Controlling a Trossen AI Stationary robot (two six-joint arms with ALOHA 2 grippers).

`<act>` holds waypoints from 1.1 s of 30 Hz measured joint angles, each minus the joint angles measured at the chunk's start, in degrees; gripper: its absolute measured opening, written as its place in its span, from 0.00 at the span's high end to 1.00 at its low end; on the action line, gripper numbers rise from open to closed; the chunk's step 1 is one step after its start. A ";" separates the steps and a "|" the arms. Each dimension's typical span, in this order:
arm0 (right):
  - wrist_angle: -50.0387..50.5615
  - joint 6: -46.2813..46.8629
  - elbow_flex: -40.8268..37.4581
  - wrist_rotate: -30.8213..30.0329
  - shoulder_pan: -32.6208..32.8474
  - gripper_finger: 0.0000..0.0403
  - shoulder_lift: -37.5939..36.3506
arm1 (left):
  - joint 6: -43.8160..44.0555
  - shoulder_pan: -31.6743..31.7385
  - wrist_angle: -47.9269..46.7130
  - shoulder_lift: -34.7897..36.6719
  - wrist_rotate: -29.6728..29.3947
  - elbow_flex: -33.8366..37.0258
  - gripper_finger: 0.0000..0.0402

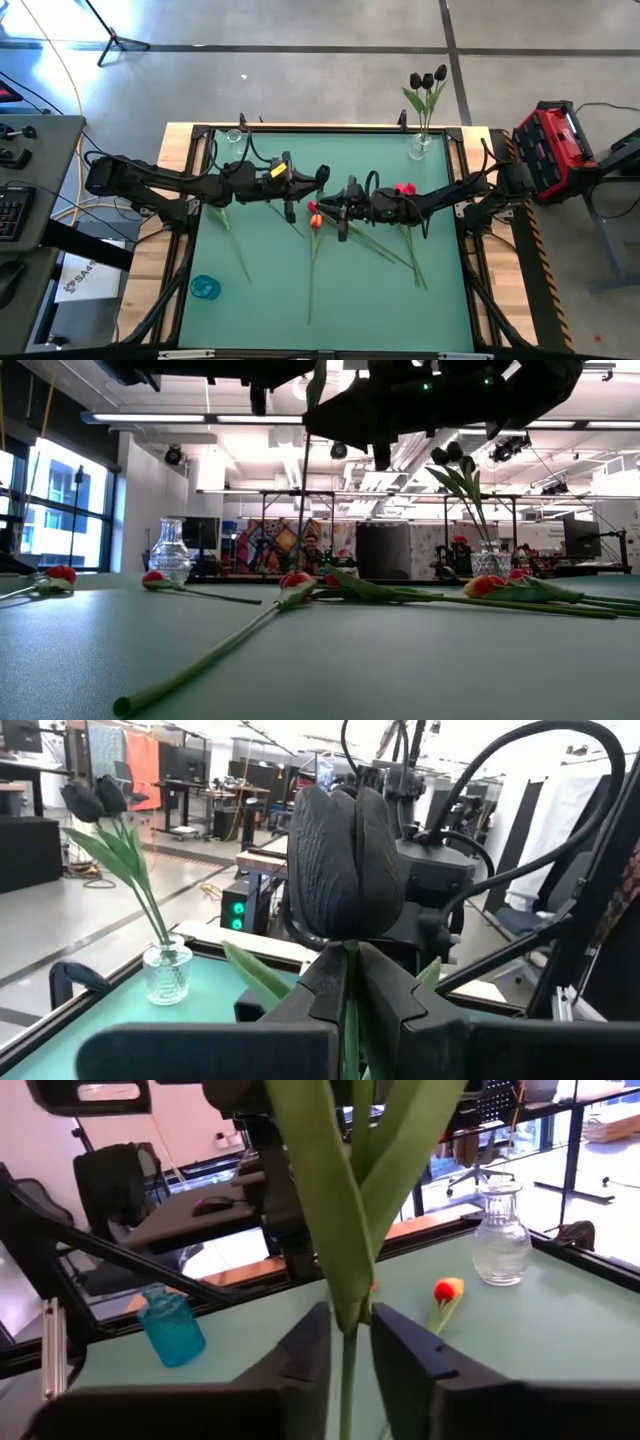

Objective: Sort flowers into vase by color
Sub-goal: Put the black tulip into the right transparent vase

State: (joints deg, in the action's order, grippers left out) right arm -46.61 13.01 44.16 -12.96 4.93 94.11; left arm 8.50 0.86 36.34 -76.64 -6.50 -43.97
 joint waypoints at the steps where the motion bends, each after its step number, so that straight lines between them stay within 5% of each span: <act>1: 0.00 -0.03 0.00 0.04 0.00 0.88 0.00 | 0.26 0.00 -0.04 0.00 0.00 0.00 0.99; 5: 0.04 -0.16 0.00 0.03 0.00 0.98 0.00 | -0.24 0.00 -0.17 0.00 -0.02 0.00 0.99; 13: 1.83 1.09 0.00 -4.04 -0.40 0.99 -0.47 | -1.58 1.21 -6.11 1.98 -3.85 -0.02 0.96; 22: 17.08 -0.01 0.02 -22.67 -1.55 1.00 -8.33 | -1.68 4.47 -20.08 6.69 -4.76 0.15 0.86; 33: 27.45 -6.89 0.02 -31.43 -1.57 1.00 -24.53 | -0.77 6.45 -6.69 6.14 -4.80 13.81 0.83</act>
State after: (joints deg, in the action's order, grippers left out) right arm -19.15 6.11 44.18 -44.39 3.36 69.57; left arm 7.72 7.31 29.65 -70.50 -11.31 -30.15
